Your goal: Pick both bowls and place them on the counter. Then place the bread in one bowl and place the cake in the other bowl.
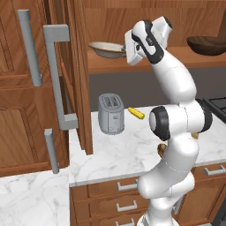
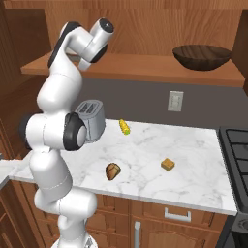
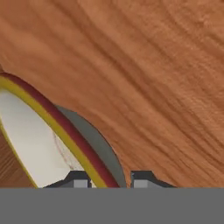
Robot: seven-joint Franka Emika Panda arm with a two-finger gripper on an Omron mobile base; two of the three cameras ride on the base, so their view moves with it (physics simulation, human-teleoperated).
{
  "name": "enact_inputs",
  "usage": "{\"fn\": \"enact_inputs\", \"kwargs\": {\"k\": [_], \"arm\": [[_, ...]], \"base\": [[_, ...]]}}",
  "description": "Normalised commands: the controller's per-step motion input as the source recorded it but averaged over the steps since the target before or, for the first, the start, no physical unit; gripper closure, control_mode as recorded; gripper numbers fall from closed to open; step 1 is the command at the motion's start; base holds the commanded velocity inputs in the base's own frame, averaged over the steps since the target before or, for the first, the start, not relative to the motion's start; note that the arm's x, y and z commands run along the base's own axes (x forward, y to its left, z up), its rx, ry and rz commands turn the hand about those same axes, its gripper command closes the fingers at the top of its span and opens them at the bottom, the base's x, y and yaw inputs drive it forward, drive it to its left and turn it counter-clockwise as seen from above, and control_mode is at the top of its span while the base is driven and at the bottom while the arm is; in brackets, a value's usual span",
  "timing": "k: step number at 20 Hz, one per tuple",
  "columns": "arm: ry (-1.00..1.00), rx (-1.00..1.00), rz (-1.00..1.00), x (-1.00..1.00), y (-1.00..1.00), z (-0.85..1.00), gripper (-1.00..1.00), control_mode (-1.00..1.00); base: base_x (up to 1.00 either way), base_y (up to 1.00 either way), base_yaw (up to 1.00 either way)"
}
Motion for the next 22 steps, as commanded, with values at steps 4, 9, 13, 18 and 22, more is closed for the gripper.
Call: {"fn": "enact_inputs", "kwargs": {"k": [4,9,13,18,22], "arm": [[0.05,0.07,0.03,-0.44,-0.02,0.00,1.00,-1.00],[0.02,0.03,0.05,-0.56,-0.11,0.09,1.00,-1.00],[0.00,0.00,0.08,-0.69,-0.06,0.15,1.00,-1.00],[0.00,0.00,0.11,-0.66,-0.01,0.09,1.00,-1.00],[0.00,0.00,0.12,-0.63,0.00,0.00,1.00,-1.00]], "base": [[0.00,0.00,0.00],[0.00,0.00,0.00],[0.00,0.00,0.00],[0.00,0.00,0.00],[0.00,0.00,0.00]]}}
